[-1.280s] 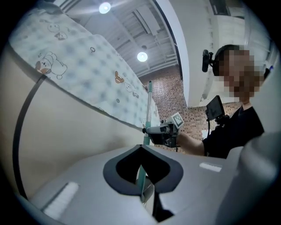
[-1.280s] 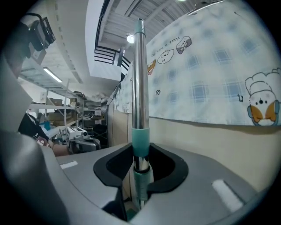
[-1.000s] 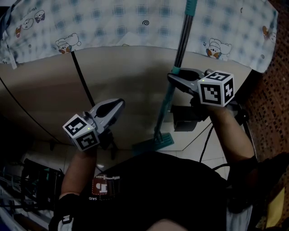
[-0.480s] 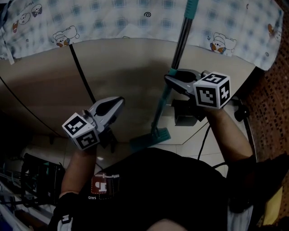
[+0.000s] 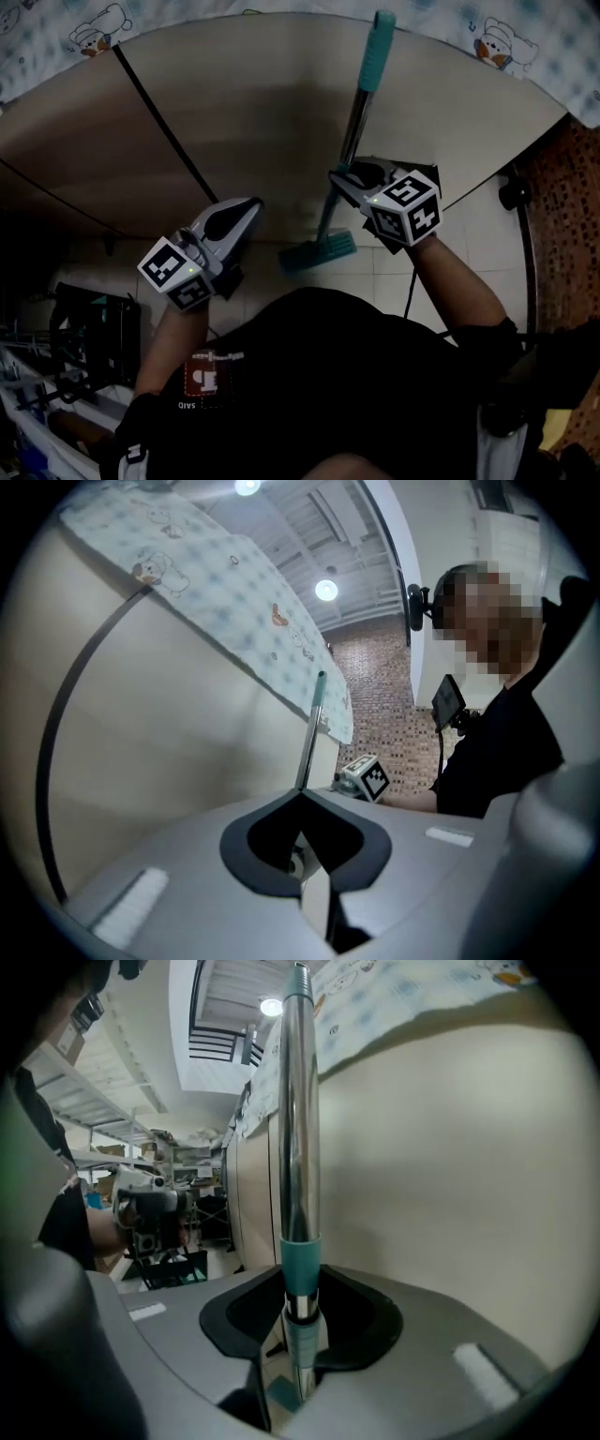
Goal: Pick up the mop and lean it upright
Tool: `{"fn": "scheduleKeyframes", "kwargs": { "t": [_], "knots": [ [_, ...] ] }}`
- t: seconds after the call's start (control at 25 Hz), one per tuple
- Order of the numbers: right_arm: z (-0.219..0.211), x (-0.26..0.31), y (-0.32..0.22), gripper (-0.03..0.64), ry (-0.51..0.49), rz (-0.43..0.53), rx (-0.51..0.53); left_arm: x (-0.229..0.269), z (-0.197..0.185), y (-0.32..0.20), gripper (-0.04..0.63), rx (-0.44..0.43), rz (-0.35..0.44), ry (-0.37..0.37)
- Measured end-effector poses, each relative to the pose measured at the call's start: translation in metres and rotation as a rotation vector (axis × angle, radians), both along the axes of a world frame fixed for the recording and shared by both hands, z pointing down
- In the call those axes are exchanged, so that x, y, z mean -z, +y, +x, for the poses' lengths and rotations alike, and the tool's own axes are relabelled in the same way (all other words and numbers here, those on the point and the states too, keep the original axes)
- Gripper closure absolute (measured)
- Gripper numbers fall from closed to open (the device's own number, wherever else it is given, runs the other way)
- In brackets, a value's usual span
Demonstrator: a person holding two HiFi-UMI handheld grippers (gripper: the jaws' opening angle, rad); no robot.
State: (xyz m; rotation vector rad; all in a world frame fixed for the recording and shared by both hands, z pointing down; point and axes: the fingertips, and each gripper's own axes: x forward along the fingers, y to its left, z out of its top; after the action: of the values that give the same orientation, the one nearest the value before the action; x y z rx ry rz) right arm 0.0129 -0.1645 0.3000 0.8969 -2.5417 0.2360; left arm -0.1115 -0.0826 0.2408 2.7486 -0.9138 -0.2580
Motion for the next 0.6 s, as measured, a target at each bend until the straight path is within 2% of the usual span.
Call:
{"fn": "scheduleKeyframes", "kwargs": {
  "t": [0.12,0.36,0.6],
  "knots": [
    [0.003,-0.068,0.008,0.491,0.034,-0.051,-0.01,-0.029,0.003,0.006,0.6,-0.006,-0.06,0.018],
    [0.022,-0.181,0.016,0.491,0.091,-0.135,-0.058,-0.084,0.01,0.008,0.6,-0.02,-0.146,-0.03],
    [0.041,-0.281,0.027,0.491,0.128,-0.244,-0.117,-0.129,0.009,0.014,0.6,-0.04,-0.256,-0.047]
  ]
}}
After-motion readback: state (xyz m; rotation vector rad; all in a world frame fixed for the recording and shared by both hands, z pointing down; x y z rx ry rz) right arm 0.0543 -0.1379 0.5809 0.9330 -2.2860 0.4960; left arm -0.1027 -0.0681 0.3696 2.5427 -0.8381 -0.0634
